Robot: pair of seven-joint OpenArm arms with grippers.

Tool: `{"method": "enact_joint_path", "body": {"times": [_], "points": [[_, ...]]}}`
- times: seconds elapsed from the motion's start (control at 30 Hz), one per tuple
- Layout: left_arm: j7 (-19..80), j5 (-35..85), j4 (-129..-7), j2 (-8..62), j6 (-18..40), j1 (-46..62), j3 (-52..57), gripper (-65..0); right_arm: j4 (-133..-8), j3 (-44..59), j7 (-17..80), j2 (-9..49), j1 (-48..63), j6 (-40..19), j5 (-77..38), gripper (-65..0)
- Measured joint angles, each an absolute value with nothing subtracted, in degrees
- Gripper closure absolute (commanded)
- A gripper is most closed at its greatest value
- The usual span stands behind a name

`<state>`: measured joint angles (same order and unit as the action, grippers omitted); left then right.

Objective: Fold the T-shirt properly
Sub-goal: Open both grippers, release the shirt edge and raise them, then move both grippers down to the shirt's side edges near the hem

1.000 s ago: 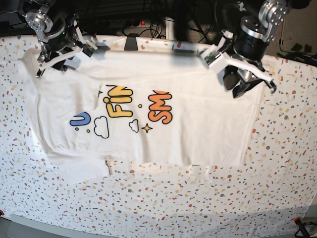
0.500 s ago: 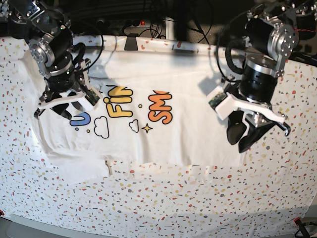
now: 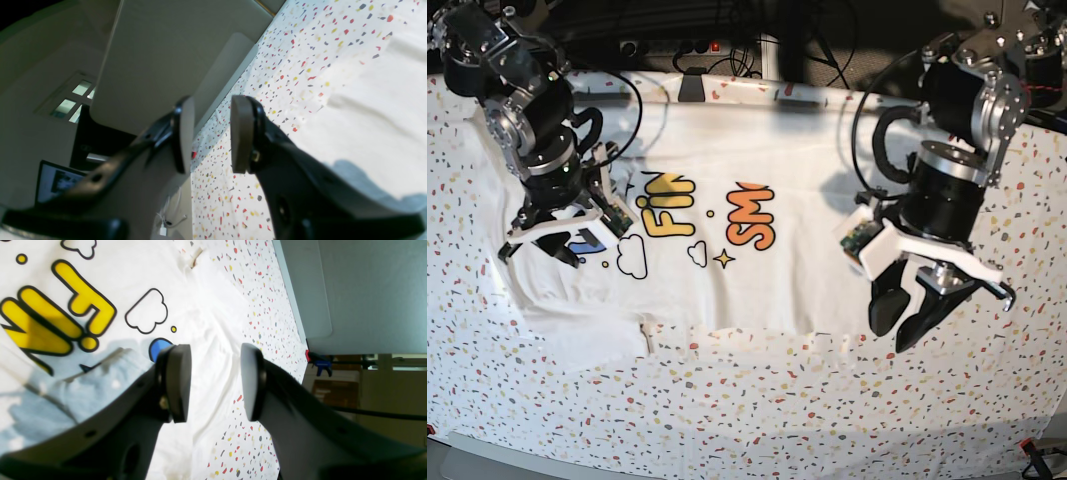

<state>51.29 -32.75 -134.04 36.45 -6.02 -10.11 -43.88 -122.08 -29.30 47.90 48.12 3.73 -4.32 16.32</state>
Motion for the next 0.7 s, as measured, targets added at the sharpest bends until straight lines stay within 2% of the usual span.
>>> {"method": "enact_joint_path", "body": {"times": [0.1,0.2,0.33,0.5,0.7], "points": [[50.81,-32.97,-133.49,36.45,-6.04,-11.31,-43.88,-18.5,-119.59,-29.30,47.92,48.12,1.89,-4.29,16.27,-24.6],[50.28,-32.73,-127.66,36.29,-5.96,-13.28,-43.88,-18.5,-116.40,-29.28,47.83,47.68,-1.10,-4.47,16.12,-24.6],[49.93,-32.14,-117.54,33.58,-6.02,-16.82,-41.50,-18.5,-111.15,-29.26,47.33,43.66,-6.50,-4.25,16.12,-24.6],[44.31,-20.05,-104.47,28.93,-7.27,-23.66,-36.38,-18.5,-103.15,-29.26,46.72,37.50,-13.74,-4.47,11.49,-24.6],[38.92,-5.76,-86.70,25.10,-2.00,-35.51,-30.55,-18.5,-98.65,-29.28,46.81,32.14,-18.20,-4.25,11.77,-24.6]]}}
